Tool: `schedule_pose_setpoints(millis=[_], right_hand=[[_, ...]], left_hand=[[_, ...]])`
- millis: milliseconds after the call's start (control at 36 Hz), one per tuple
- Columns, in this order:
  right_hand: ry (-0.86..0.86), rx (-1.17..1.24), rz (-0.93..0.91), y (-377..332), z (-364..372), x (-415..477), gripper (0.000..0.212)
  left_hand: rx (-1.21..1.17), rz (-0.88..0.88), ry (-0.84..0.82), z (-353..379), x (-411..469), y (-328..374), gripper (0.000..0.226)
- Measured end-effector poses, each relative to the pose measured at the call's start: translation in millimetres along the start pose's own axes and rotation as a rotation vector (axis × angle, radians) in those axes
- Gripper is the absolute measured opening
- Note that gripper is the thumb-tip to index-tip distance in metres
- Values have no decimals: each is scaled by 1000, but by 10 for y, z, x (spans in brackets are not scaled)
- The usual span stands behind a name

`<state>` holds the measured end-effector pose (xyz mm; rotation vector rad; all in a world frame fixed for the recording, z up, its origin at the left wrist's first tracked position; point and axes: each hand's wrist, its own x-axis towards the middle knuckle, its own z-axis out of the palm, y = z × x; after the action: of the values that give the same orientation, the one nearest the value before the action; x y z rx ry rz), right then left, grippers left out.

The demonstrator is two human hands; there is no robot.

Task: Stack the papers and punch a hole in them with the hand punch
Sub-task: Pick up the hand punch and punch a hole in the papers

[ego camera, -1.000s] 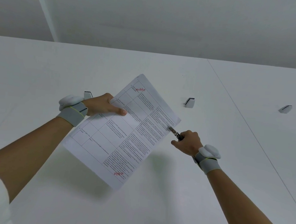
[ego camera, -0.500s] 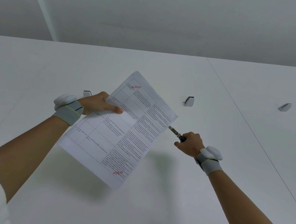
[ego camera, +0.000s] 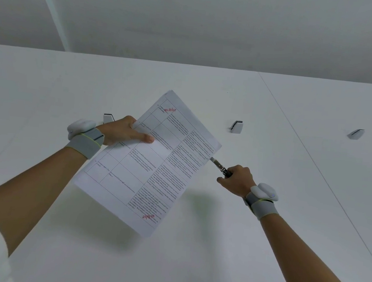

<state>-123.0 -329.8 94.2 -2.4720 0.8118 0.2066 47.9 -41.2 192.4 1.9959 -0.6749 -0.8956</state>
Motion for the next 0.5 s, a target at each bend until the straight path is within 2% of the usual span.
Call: schedule_pose_setpoints(millis=[167,500], right_hand=[[0,-2,-8,-29,0,16,32],[-13,-12,-15,-117,11,36,34]], left_hand=[[38,-17,15,18,42,-26,40],[36,-18,19,42,88,-35,37]])
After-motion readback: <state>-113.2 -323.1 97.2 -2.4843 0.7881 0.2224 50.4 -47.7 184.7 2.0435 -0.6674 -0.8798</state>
